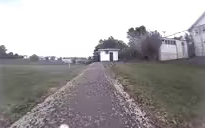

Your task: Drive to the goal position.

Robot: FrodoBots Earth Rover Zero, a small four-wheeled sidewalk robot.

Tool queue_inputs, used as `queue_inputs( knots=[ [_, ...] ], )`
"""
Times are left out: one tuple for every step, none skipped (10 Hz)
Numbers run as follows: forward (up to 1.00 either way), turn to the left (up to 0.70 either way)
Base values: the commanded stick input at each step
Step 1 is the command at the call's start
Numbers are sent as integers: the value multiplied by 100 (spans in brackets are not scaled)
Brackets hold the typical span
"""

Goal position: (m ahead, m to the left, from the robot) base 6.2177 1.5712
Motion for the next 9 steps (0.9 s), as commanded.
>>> queue_inputs(
  knots=[
    [100,0],
    [100,0],
    [100,0],
    [100,0],
    [100,0],
    [100,0],
    [100,0],
    [100,0],
    [100,0]
  ],
)
